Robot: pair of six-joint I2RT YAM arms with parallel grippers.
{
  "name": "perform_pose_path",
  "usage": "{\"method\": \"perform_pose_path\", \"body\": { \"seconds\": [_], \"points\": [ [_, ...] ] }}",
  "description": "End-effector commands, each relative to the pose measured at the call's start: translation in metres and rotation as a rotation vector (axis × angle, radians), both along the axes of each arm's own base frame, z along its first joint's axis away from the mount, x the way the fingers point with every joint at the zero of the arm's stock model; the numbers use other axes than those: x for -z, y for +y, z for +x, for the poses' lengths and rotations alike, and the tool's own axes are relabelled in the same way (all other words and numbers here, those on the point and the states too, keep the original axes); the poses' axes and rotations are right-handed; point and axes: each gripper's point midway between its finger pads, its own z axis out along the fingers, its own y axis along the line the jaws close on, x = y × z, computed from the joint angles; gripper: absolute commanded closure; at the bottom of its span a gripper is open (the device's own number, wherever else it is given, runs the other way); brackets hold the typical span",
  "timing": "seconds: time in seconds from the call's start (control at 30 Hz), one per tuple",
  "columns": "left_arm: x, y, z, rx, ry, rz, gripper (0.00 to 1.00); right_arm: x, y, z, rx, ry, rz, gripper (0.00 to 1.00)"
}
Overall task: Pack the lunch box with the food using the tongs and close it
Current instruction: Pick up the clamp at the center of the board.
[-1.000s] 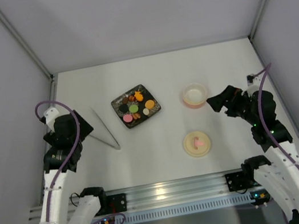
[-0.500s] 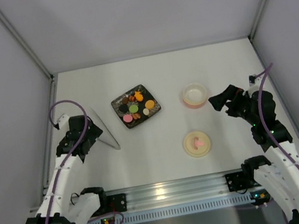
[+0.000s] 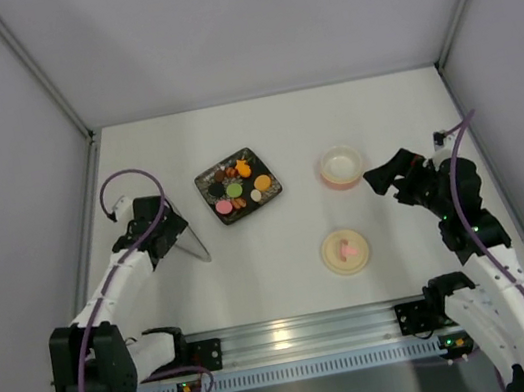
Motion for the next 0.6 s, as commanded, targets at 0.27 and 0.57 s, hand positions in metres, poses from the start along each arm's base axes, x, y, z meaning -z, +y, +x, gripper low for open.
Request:
{"method": "perform_pose_path", "body": {
  "seconds": [0.27,0.57],
  "points": [
    [0.010,-0.016,0.032,0.014,-0.046,-0.018,0.01,0.000,-0.002,0.007,-0.004,-0.021,-0.018,0.01],
    [0.019,-0.024,0.038,0.002,-0.018,0.014,0.01,0.003,-0.003,0.008,-0.004,-0.009,-0.024,0.01]
  ]
}}
